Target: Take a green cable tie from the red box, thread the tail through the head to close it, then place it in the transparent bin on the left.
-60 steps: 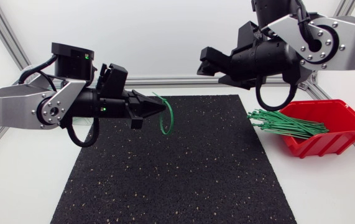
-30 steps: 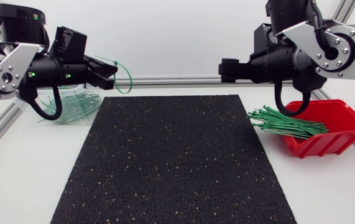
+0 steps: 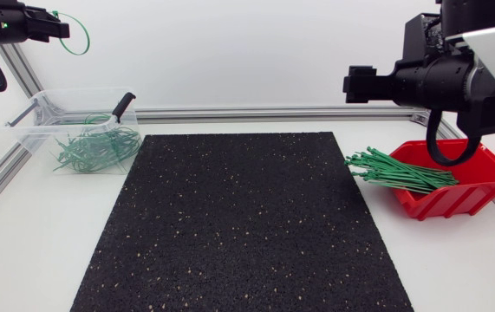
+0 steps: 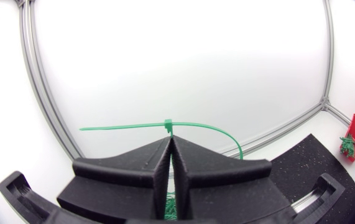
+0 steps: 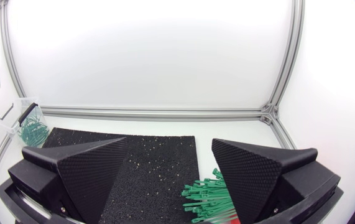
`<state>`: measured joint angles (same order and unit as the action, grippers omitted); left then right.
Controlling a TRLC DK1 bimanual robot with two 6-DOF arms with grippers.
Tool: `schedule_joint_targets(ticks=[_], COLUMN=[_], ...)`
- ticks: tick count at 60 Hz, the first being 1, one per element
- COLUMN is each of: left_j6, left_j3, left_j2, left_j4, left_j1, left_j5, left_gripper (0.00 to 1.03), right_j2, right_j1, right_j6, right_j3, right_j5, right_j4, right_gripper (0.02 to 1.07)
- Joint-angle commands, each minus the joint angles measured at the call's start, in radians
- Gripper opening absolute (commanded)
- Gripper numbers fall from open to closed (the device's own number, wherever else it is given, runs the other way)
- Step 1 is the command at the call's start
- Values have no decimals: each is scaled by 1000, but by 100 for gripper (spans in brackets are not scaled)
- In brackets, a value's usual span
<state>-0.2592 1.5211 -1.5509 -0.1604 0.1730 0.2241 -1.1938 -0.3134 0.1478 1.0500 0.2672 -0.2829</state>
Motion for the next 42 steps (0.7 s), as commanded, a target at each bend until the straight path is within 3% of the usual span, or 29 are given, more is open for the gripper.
schedule_joint_targets(ticks=[1,6,13,23,25,28,29,31,42], left_j6=[-8,-11,-31,-60,-63,-68,-72,-74,-72], left_j3=[68,113,129,122,120,120,120,119,51], left_j2=[-110,-186,-255,-294,-307,-321,-324,-328,-259], left_j4=[-8,-25,-10,-27,-27,-30,-31,-34,-37], left_j1=[48,76,82,86,86,86,86,86,74], left_j5=[-12,-15,-88,-97,-114,-124,-131,-141,-169], left_gripper=[3,3,3,4,15,55,74,102,100], right_j2=[42,71,108,157,166,175,180,191,266], right_j1=[20,39,60,82,82,83,83,83,88], right_j6=[-37,-51,-71,-96,-102,-109,-114,-123,-152], right_j3=[-33,-44,-58,-58,-58,-59,-59,-61,-74], right_j5=[10,12,15,15,17,24,24,26,30], right_j4=[16,17,13,-6,-9,-16,-19,-22,-47], right_gripper=[101,101,101,101,101,101,101,101,101])
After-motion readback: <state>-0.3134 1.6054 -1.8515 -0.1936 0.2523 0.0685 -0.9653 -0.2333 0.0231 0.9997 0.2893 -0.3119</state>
